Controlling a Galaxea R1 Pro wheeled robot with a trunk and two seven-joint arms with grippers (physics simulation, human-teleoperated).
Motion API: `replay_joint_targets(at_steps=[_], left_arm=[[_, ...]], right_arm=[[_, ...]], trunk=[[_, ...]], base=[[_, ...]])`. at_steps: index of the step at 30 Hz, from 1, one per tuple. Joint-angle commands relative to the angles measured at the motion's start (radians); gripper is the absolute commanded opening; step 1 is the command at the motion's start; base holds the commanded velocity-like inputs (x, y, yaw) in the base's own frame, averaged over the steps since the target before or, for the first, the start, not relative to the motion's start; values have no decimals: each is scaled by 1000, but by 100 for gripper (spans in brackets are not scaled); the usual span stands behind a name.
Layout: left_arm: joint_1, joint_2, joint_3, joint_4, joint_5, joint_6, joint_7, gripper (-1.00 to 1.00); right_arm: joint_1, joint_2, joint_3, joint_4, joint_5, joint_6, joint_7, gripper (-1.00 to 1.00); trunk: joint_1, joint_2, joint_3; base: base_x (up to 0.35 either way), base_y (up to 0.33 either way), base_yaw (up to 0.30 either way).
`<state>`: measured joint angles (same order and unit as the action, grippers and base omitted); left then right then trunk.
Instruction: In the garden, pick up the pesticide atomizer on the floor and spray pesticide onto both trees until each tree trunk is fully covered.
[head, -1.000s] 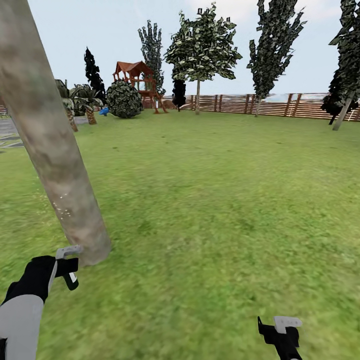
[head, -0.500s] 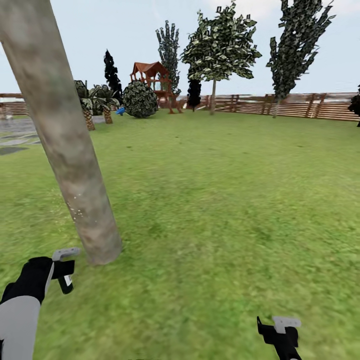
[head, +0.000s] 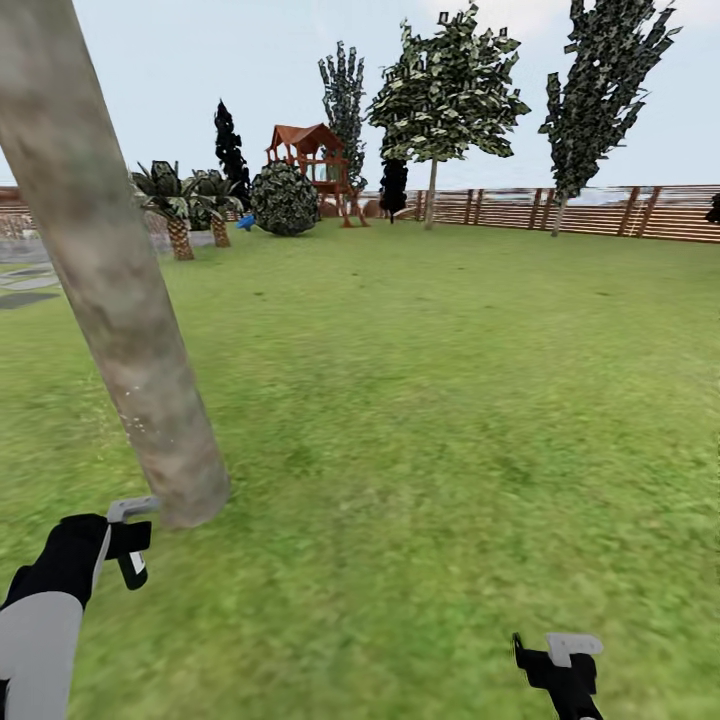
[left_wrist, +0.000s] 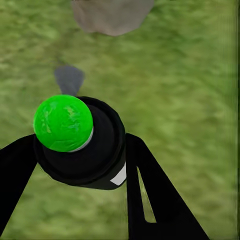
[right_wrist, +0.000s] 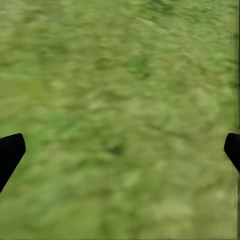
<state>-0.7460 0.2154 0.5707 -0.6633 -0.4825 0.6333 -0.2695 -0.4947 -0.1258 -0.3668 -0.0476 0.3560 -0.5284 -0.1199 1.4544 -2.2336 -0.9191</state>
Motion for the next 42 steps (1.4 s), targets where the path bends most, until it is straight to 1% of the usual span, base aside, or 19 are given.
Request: replay_joint_targets(at_steps=[1,6,8,10,11,12,14,17,21,29,42], left_arm=[[-1,0,5,-1,-10,3,-10,-100],[-1,4,6,-1,-10,3,-8,-100],[-1,4,5,1,-10,3,5,-100],[-1,4,5,2,-19,3,43,-100],[-1,3,5,2,-32,3,61,-100],[-1,1,5,2,-43,3,73,-100],[-1,0,5,2,-49,4,79,-100],[-1,-4,6,2,-49,4,80,-100],[-1,-9,9,3,-43,5,71,-100],[-1,-11,11,7,-44,5,70,-100],[-1,-13,11,6,-42,5,70,-100]], right_arm=[[-1,0,-4,2,11,-2,-6,100],[-1,0,-4,2,11,-2,-6,100],[-1,0,-4,2,11,-2,-6,100],[-1,0,-4,2,11,-3,-6,100],[-1,1,-4,2,11,-3,-6,100],[-1,5,-4,2,11,-3,-6,100],[-1,14,-4,2,11,-3,-6,100],[-1,18,-4,2,11,-4,-6,100],[-1,18,-4,2,11,-4,-6,100],[-1,18,-4,2,11,-4,-6,100],[-1,18,-4,2,11,-4,-6,100]], trunk=[[0,0,-1],[0,0,-1],[0,0,-1],[0,0,-1],[0,0,-1],[0,0,-1],[0,0,-1],[0,0,-1],[0,0,-1],[0,0,-1],[0,0,-1]], base=[[103,-262,0],[226,-174,0],[296,-97,19],[305,-85,154],[307,-82,226],[307,-81,255],[306,-81,268],[224,-65,273],[25,-27,202],[54,-261,5],[180,-226,0]])
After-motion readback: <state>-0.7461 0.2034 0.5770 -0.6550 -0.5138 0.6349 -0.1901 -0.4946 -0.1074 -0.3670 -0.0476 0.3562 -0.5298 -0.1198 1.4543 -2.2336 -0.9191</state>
